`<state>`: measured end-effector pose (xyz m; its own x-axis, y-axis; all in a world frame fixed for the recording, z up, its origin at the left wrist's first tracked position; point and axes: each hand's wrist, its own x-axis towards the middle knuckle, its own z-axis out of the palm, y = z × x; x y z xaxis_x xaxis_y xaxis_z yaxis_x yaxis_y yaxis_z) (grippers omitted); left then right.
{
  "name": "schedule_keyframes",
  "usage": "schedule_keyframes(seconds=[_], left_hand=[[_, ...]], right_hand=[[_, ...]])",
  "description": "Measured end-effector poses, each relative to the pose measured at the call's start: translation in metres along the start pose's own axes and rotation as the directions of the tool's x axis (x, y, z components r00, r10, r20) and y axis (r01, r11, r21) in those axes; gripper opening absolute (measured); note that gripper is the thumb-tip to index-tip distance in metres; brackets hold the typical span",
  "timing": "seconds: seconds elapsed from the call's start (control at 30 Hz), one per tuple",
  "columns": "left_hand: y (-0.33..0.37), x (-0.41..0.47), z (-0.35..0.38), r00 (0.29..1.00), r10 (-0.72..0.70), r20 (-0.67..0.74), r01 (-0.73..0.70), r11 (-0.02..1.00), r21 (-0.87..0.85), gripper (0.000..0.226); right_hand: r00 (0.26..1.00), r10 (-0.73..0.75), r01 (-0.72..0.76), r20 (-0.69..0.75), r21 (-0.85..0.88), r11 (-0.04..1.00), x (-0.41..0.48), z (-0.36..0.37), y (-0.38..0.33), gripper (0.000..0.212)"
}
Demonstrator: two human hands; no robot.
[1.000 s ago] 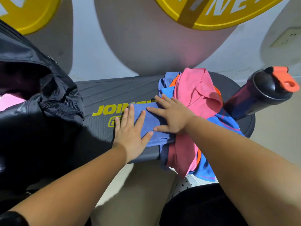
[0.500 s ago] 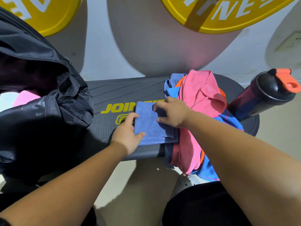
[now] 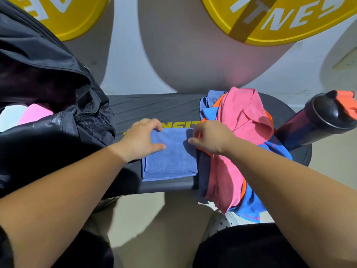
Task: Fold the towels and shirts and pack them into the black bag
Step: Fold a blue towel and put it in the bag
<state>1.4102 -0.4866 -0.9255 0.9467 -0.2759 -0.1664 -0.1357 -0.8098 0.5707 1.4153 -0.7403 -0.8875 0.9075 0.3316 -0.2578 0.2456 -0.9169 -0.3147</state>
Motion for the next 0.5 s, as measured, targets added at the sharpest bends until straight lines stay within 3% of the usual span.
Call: schedule_keyframes(seconds=[0.07,0.13,0.2,0.37,0.5], left_hand=[[-0.001,-0.002,-0.002,0.993,0.099,0.066,-0.103,0.993,0.057,0.049],[-0.001,-0.002,-0.005,0.977,0.184,0.108,-0.193,0.978,0.083,0.048],[0.000,-0.001,-0.007,0.972,0.197,0.128,-0.211,0.971,0.115,0.045],[-0.006,0.012,-0.009,0.961,0.175,0.214,-0.200,0.974,0.105,0.037],[-0.008,0.021,-0.014,0.949,0.187,0.252,-0.206,0.977,0.053,0.029]], right_hand=[[0.995,-0.015,0.027,-0.102,0.125,0.992,0.007,0.004,-0.001,0.055],[0.994,-0.103,0.105,-0.018,0.099,0.990,0.014,0.015,-0.002,0.093],[0.989,-0.130,0.131,0.074,-0.012,0.991,0.019,0.031,-0.003,0.110],[0.991,-0.109,0.119,0.083,-0.135,0.984,0.028,0.028,-0.005,0.117],[0.983,-0.142,0.155,0.113,-0.118,0.981,0.036,0.026,-0.007,0.087]])
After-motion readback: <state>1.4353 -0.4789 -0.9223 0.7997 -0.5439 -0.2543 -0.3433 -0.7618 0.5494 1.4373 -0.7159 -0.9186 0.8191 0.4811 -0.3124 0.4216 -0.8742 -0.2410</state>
